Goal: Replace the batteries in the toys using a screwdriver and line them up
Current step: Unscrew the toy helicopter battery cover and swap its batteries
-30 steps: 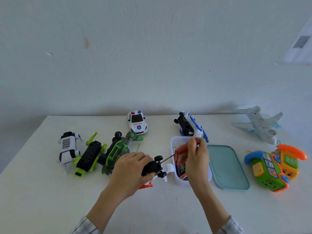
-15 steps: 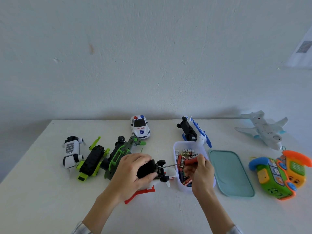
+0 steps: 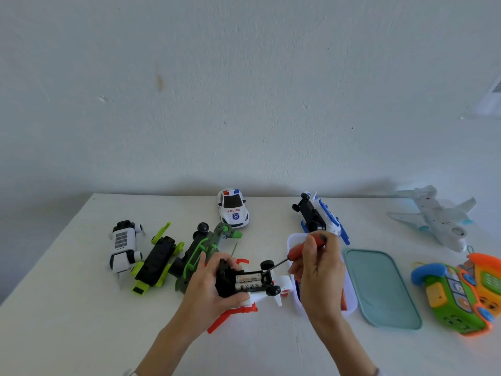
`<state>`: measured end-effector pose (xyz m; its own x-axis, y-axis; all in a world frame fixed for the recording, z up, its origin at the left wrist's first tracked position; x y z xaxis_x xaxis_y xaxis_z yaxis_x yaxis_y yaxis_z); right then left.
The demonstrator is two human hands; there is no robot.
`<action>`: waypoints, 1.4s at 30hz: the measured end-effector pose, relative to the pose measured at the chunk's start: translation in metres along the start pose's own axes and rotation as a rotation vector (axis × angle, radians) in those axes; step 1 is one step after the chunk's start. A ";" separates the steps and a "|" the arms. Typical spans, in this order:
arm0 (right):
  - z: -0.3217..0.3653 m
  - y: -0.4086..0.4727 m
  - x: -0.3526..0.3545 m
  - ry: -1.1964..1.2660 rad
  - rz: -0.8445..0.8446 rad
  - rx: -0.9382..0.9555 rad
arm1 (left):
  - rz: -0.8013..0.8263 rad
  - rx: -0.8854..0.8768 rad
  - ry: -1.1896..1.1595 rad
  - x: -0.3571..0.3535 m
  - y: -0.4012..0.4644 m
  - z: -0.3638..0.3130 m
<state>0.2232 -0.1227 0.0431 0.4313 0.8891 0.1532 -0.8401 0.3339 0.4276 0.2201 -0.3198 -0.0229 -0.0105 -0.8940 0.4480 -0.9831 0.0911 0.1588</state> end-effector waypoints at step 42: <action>0.000 -0.047 -0.048 -0.718 0.429 -0.086 | -0.023 -0.106 0.069 -0.007 0.006 0.001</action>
<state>0.2416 -0.1809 0.0155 0.1488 0.5390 0.8290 -0.9886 0.0606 0.1380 0.2138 -0.3133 -0.0263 0.0279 -0.8644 0.5021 -0.9582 0.1200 0.2597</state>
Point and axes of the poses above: each hand's wrist, its own y-axis towards the middle knuckle, its own x-axis out of the back of the hand, z = x × y, the point moved 4 cm from there along y, towards the middle knuckle, and after that the axes turned 6 degrees about x, right-handed, at the moved point
